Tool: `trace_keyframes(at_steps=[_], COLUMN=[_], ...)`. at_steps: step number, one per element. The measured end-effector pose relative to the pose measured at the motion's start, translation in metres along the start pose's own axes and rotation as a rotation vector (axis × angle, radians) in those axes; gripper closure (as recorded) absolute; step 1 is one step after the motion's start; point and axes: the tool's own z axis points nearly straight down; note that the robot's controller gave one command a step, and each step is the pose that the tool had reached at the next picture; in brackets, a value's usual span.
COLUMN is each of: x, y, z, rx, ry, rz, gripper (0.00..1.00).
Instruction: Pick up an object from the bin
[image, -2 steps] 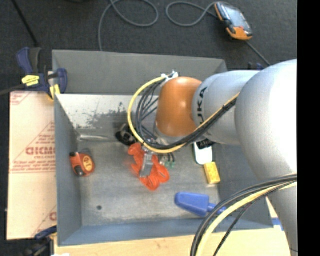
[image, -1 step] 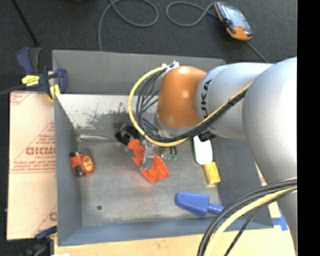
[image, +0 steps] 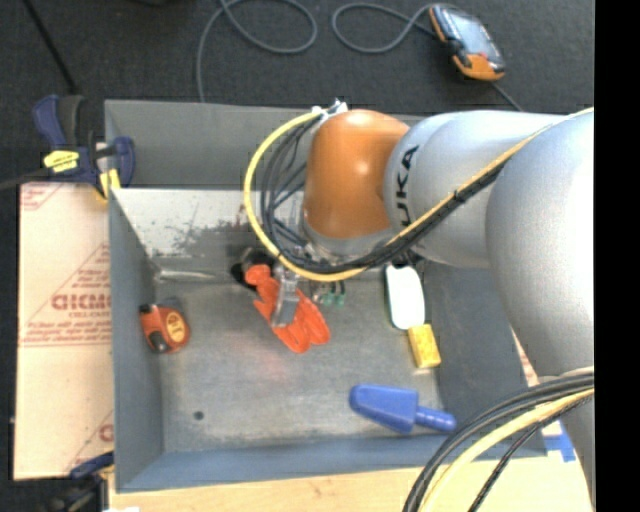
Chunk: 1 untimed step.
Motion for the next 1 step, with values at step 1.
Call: trace_keyframes(at_steps=[1], x=[0.0006], y=[0.0037], z=[-0.0066], rx=[0.000], ry=[0.000], rz=[-0.003], gripper=[1.00])
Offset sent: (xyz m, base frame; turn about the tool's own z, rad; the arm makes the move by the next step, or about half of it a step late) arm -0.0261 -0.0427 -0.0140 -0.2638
